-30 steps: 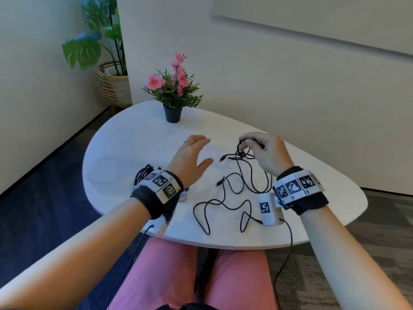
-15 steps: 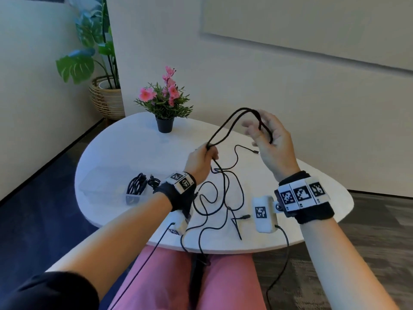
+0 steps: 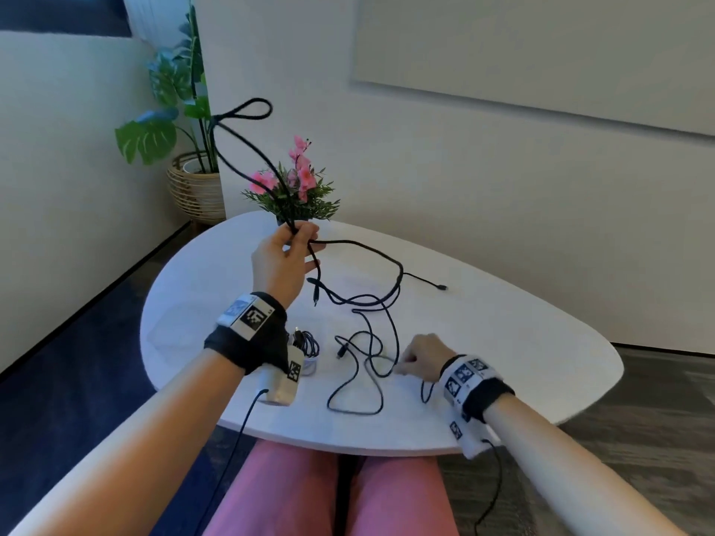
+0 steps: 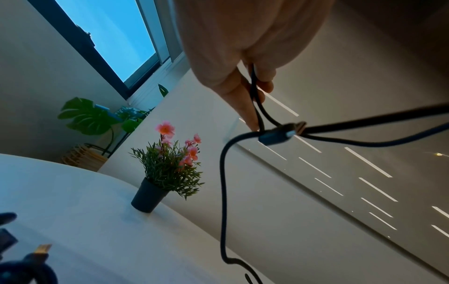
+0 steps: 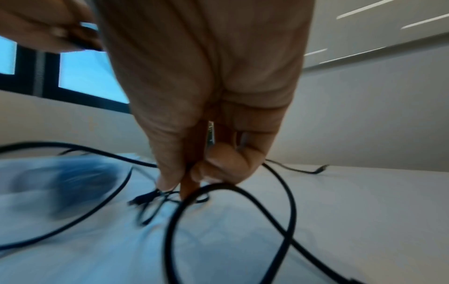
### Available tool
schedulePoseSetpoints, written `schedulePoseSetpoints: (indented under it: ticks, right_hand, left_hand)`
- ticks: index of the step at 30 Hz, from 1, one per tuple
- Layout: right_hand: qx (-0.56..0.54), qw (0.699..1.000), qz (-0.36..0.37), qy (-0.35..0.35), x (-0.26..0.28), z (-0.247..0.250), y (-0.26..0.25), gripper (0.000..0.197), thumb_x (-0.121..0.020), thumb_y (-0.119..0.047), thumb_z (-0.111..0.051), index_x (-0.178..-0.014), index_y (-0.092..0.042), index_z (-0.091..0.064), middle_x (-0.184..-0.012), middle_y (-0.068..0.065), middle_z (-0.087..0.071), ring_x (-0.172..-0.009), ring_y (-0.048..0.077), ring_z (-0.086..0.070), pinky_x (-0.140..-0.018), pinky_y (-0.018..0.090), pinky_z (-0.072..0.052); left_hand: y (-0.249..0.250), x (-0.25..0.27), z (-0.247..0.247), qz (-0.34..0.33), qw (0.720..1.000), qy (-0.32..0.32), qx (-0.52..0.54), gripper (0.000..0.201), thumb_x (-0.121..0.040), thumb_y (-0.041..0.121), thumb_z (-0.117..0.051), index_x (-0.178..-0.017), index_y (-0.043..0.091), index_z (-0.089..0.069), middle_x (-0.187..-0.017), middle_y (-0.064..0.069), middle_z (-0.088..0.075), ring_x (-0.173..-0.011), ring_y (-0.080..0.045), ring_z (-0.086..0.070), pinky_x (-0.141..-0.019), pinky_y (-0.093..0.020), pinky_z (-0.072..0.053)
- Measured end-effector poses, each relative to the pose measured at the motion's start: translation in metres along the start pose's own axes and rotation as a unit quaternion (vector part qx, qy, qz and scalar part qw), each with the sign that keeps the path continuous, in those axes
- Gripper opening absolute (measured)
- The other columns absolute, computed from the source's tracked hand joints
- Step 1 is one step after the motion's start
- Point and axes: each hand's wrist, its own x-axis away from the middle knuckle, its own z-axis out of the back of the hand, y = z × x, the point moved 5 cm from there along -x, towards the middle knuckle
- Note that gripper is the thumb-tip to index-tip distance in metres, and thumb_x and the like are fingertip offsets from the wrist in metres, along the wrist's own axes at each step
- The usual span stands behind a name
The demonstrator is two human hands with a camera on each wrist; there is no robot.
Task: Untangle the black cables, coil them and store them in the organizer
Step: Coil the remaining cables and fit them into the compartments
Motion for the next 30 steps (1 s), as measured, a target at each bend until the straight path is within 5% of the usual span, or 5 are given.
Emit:
schedulePoseSetpoints:
  ticks: [8, 12, 16, 22, 30]
  right_hand:
    - [0.001, 0.942, -0.266, 0.204, -0.012, 0.079, 0.113, 0.040, -0.090, -0.027, -0.062, -0.057, -0.007, -0.050, -0.055, 0.008, -0.051, -0.049, 0.019, -0.048, -0.050, 0.025, -0.041]
    - [0.014, 0.945, -0.289, 0.154, -0.013, 0.084, 0.124, 0.049, -0.090, -0.003, -0.050, -0.138, -0.004, -0.039, -0.138, 0.023, -0.038, -0.101, 0.037, -0.057, -0.088, 0.038, -0.047]
    - [-0.004, 0.950, -0.253, 0.184, -0.013, 0.095, 0.093, 0.058, -0.092, -0.001, -0.045, -0.146, -0.009, -0.026, -0.153, 0.018, -0.010, -0.121, 0.040, -0.046, -0.097, 0.041, -0.045]
    - [-0.052, 0.992, -0.108, 0.043, -0.016, 0.041, -0.017, 0.068, -0.086, -0.057, -0.054, -0.129, -0.009, -0.035, -0.122, 0.015, -0.058, -0.096, 0.026, -0.065, -0.081, 0.035, -0.052]
    - [-0.294, 0.925, -0.192, 0.144, -0.037, 0.044, 0.038, 0.019, -0.088, -0.002, -0.054, -0.073, 0.006, -0.060, -0.070, 0.018, -0.067, -0.050, 0.024, -0.066, -0.054, 0.031, -0.054]
  left_hand:
    - [0.011, 0.004, 0.006, -0.014, 1.000, 0.000, -0.003, 0.018, -0.096, 0.018, -0.051, -0.088, 0.026, -0.065, -0.096, 0.000, -0.067, -0.093, -0.017, -0.069, -0.080, -0.039, -0.057]
    - [0.015, 0.006, 0.009, -0.026, 1.000, -0.001, -0.007, 0.015, -0.096, 0.018, -0.051, -0.093, 0.023, -0.066, -0.097, -0.003, -0.067, -0.093, -0.019, -0.070, -0.079, -0.039, -0.058]
    - [0.017, 0.008, 0.011, -0.030, 0.999, 0.001, 0.014, 0.017, -0.097, 0.019, -0.051, -0.094, 0.024, -0.066, -0.100, -0.007, -0.066, -0.092, -0.020, -0.070, -0.078, -0.039, -0.057]
    - [0.024, 0.016, 0.006, -0.034, 0.998, 0.007, 0.044, 0.014, -0.097, 0.016, -0.051, -0.098, 0.017, -0.066, -0.103, -0.007, -0.068, -0.092, -0.018, -0.070, -0.075, -0.030, -0.058]
    - [0.042, 0.002, 0.063, -0.077, 0.995, 0.060, -0.017, 0.019, -0.099, 0.018, -0.047, -0.105, 0.010, -0.063, -0.087, -0.001, -0.063, -0.073, -0.009, -0.066, -0.063, -0.027, -0.059]
